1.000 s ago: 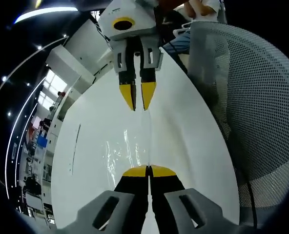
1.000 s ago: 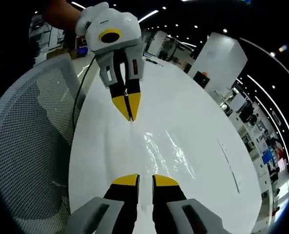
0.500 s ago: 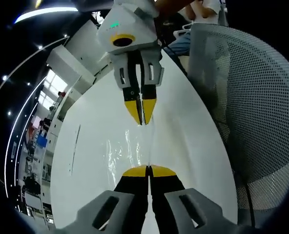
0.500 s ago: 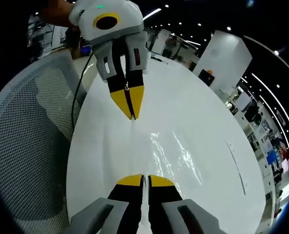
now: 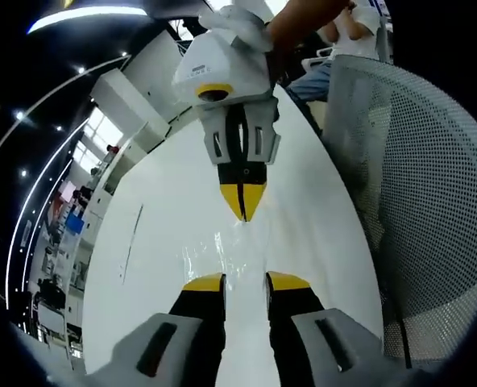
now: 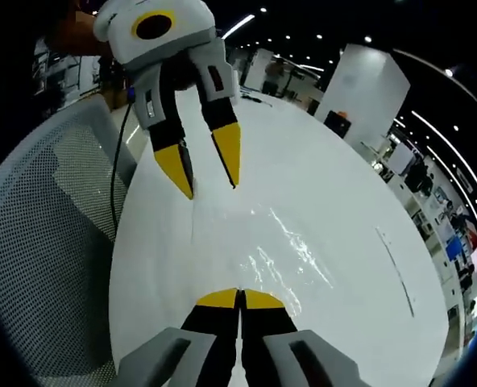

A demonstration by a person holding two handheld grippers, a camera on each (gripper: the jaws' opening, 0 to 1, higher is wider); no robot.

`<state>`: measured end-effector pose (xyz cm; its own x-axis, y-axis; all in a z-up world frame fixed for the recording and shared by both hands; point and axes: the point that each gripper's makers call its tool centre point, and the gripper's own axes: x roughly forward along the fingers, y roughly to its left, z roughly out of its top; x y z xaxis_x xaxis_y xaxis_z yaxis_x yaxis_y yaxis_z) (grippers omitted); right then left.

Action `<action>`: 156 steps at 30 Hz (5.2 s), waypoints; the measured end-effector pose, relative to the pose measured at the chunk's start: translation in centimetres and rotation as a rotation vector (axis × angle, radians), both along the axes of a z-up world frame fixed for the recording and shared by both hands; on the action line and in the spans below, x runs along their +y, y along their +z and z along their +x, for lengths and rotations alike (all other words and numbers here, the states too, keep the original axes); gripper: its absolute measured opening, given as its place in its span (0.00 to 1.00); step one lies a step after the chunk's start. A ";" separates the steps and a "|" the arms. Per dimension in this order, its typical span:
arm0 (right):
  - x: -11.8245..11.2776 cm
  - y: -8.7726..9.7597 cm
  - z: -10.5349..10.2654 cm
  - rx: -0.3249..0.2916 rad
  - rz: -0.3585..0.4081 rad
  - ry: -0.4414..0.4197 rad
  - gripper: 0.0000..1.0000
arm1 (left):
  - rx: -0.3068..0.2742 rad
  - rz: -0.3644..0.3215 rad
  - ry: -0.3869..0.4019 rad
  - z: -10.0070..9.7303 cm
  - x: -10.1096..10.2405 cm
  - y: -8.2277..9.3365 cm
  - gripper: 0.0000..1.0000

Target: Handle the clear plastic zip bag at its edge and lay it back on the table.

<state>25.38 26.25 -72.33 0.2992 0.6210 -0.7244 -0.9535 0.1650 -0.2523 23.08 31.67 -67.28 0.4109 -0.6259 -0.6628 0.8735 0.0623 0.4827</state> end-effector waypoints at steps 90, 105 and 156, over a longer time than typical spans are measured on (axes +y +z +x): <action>0.6 9.8 3.6 -0.042 0.215 -0.209 0.00 | -0.099 0.131 -0.052 0.6 -3.2 -2.9 0.00; 0.2 10.2 3.7 -0.072 0.238 -0.245 0.00 | -0.091 0.122 -0.035 1.2 -2.6 -3.0 0.00; 0.6 1.6 3.2 -0.226 -0.080 -0.096 0.00 | 0.082 -0.340 0.267 2.7 -0.5 3.0 0.29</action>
<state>28.56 26.90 -70.75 0.5138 0.5257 -0.6779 -0.8523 0.2229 -0.4731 25.78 31.16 -64.25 0.5429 -0.6929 -0.4745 0.8396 0.4347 0.3257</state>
